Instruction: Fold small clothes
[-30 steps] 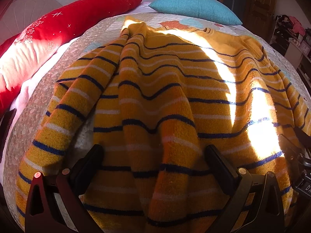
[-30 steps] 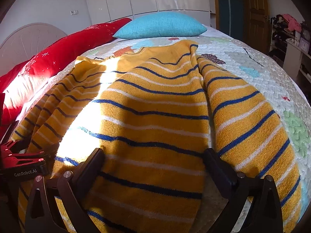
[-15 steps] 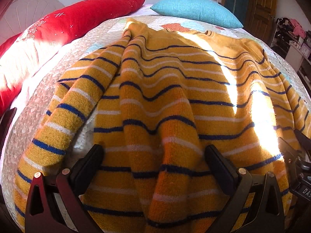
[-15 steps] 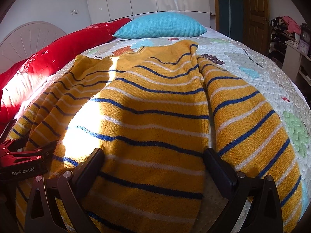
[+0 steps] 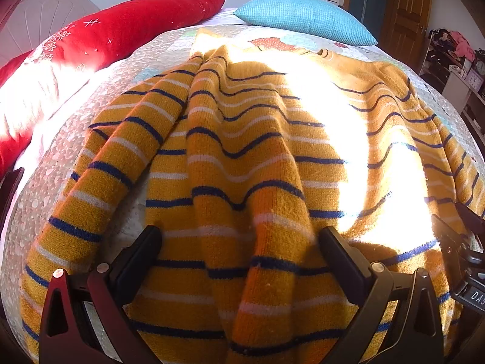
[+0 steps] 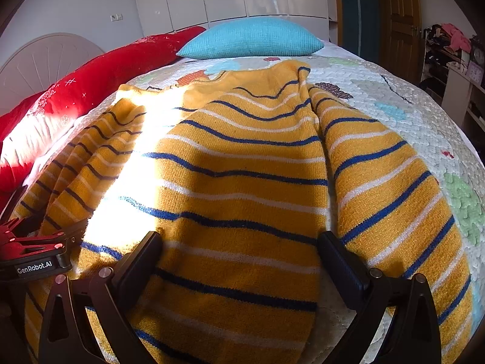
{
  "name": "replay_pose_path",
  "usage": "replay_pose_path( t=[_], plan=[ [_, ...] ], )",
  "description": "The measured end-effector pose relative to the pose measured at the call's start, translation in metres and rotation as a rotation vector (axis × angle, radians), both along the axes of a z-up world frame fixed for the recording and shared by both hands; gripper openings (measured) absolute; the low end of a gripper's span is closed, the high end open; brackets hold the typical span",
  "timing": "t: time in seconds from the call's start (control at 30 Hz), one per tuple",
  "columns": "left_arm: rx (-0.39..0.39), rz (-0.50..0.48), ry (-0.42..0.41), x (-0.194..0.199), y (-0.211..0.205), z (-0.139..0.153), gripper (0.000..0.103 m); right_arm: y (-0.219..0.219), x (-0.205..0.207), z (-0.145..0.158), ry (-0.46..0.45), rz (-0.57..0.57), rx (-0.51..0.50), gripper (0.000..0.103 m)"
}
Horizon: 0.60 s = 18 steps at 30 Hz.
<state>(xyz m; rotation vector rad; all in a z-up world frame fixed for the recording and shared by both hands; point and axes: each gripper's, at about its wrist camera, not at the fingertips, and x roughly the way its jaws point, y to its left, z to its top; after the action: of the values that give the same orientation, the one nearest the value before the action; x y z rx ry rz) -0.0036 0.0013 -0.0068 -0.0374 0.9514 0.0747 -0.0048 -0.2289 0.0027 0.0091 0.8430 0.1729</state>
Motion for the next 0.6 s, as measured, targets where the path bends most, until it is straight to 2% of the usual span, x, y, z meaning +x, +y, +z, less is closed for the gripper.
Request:
replay_pose_path(
  t=[0.33, 0.47, 0.6],
  plan=[
    [0.013, -0.009, 0.036, 0.0092, -0.0022, 0.0002, 0.103, 0.0006, 0.0049, 0.0006, 0.043, -0.007, 0.001, 0.103],
    [0.044, 0.013, 0.004, 0.0039, -0.0067, 0.0008, 0.103, 0.0005, 0.0068, 0.0005, 0.060, -0.009, -0.004, 0.103],
    [0.058, 0.029, -0.006, -0.0006, -0.0057, 0.0050, 0.103, 0.0054, 0.0060, 0.0035, 0.073, -0.004, -0.056, 0.103]
  ],
)
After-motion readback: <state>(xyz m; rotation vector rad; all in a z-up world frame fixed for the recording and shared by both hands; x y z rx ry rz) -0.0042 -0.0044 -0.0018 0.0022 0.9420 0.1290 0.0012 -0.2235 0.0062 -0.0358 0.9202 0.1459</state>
